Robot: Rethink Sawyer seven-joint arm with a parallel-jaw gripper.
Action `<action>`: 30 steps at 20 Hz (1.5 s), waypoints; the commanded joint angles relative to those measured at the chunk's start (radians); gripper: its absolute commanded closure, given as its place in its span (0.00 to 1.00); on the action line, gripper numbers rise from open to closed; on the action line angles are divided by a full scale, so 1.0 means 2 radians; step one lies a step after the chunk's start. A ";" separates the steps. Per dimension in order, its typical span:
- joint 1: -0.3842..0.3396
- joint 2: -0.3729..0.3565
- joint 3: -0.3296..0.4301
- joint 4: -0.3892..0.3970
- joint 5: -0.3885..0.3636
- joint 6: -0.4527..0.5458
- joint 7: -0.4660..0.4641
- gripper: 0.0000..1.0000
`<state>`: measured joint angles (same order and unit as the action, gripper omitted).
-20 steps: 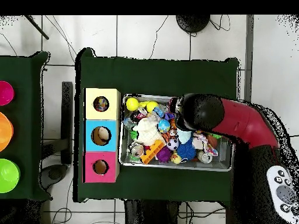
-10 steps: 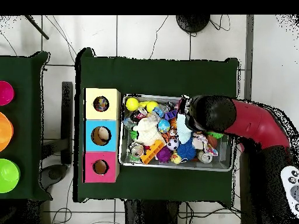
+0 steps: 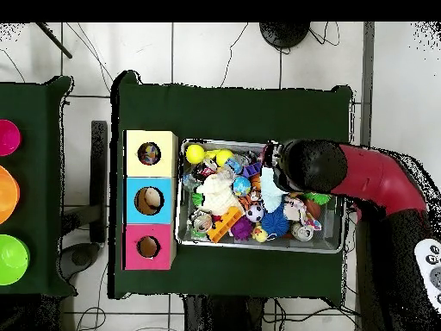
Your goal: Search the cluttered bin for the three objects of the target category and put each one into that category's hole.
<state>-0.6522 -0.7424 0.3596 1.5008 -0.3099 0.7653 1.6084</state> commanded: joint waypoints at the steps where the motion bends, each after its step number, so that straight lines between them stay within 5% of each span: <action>1: -0.035 0.027 0.060 0.001 -0.051 0.048 -0.183 0.00; 14: -0.097 0.026 0.100 0.014 -0.085 0.064 -0.216 0.00; 30: -0.105 0.036 0.096 0.106 -0.136 -0.038 -0.138 0.00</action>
<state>-0.8589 -0.7204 0.4862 1.5772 -0.5089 0.7583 1.5018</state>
